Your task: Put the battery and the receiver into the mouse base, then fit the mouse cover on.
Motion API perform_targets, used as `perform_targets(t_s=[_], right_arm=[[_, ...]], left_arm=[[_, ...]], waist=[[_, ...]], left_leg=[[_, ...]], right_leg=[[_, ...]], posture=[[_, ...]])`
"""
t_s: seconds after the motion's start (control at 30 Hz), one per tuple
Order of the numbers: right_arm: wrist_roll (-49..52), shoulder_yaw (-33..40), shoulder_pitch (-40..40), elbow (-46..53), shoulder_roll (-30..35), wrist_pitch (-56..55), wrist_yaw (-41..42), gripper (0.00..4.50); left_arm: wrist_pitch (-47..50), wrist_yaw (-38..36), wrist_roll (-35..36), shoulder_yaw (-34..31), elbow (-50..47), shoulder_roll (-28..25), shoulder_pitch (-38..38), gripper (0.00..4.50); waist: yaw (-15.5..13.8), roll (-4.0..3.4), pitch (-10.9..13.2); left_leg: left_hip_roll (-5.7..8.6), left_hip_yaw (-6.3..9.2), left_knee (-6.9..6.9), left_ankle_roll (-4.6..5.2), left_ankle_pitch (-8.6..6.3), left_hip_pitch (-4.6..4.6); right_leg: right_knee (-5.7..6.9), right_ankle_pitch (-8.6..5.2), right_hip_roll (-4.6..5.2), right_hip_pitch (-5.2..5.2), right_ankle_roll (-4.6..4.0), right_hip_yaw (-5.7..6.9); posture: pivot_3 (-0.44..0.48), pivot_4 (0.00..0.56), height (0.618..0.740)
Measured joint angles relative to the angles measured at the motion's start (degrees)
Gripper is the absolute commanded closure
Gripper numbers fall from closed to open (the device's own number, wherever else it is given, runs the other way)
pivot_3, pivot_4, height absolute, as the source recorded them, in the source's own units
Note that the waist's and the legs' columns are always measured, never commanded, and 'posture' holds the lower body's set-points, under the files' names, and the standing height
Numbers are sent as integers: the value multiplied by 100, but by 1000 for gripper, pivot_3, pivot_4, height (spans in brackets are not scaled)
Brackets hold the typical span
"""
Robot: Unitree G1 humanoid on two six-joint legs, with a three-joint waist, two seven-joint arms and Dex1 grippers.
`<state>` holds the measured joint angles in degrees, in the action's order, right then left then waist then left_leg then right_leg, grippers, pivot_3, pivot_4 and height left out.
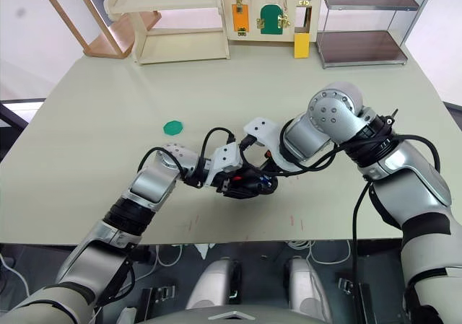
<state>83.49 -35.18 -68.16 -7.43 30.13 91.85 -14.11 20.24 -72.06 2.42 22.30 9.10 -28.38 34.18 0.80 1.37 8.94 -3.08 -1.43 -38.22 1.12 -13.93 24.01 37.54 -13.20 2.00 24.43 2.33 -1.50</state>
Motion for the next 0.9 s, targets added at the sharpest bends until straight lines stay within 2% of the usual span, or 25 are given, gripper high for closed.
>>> perform_targets(t_s=[0.4, 0.9], right_arm=[[-55, 18, 19, 1, 12, -1, 72, 4500], [-1095, -100, 42, 351, -99, 36, 759, 4500]], left_arm=[[0, -12, 0, 0, -11, -11, -4, 1493], [26, 0, 2, -9, -7, 1, 2, 1493]], waist=[[1, 0, 0], [0, -1, 0]], left_leg=[[0, 3, 5, 0, 0, -1], [-1, 6, 5, 0, 0, 0]], right_leg=[[-2, -2, -1, 0, -2, 3], [-3, -2, -1, 0, -2, 6]], posture=[[0, 150, 740], [0, 150, 740]])
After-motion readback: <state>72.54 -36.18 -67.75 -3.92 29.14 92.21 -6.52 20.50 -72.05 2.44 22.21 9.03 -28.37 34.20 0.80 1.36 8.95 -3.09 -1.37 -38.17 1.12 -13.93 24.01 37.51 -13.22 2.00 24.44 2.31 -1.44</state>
